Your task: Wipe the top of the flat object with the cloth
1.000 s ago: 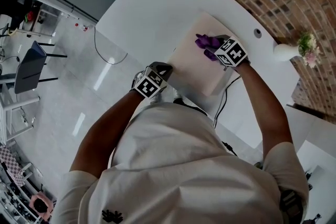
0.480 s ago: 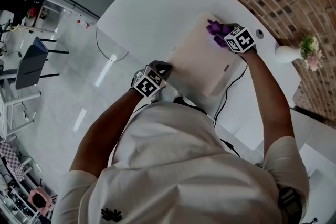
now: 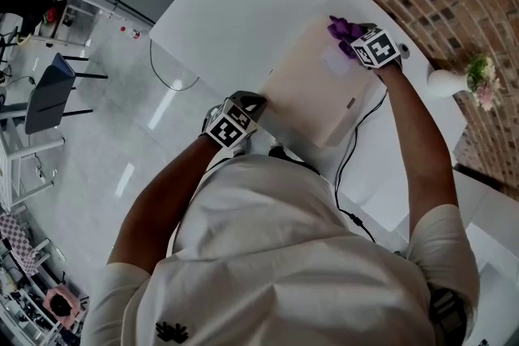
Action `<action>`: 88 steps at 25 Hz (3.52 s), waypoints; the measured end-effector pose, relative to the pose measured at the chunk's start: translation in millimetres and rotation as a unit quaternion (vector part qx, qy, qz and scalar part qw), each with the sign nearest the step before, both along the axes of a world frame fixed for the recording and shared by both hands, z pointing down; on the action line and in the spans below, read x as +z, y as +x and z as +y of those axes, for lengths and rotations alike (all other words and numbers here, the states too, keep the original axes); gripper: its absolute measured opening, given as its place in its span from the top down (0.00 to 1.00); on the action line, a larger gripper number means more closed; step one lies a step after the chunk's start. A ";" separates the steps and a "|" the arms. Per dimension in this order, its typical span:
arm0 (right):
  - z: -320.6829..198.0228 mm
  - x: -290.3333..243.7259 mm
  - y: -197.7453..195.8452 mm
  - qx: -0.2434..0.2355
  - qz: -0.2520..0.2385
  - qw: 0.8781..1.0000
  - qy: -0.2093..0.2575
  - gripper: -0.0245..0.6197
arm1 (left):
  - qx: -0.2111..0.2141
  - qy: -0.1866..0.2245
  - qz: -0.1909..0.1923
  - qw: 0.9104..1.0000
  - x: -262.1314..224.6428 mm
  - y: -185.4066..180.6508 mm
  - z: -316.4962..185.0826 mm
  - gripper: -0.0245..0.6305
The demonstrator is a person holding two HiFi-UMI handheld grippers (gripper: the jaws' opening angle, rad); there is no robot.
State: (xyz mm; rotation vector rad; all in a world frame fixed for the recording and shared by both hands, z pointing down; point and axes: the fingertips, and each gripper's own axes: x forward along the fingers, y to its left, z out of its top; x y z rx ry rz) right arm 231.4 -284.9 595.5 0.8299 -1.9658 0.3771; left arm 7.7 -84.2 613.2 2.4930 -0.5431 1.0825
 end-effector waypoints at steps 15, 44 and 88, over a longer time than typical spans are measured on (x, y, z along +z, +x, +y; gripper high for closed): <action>142.7 -48.5 -89.4 -0.082 -0.091 0.992 -0.027 0.77 | 0.003 0.007 0.009 1.000 -6.1 -3.7 0.6 0.93; 168.3 0.0 -88.1 -0.086 -0.064 0.992 -0.068 0.77 | 0.019 0.008 0.003 1.000 -3.7 -3.4 5.6 0.93; 93.7 -41.2 -27.0 -0.008 -0.053 0.998 0.016 0.77 | 0.003 0.003 0.005 1.000 -4.8 -1.1 0.5 0.93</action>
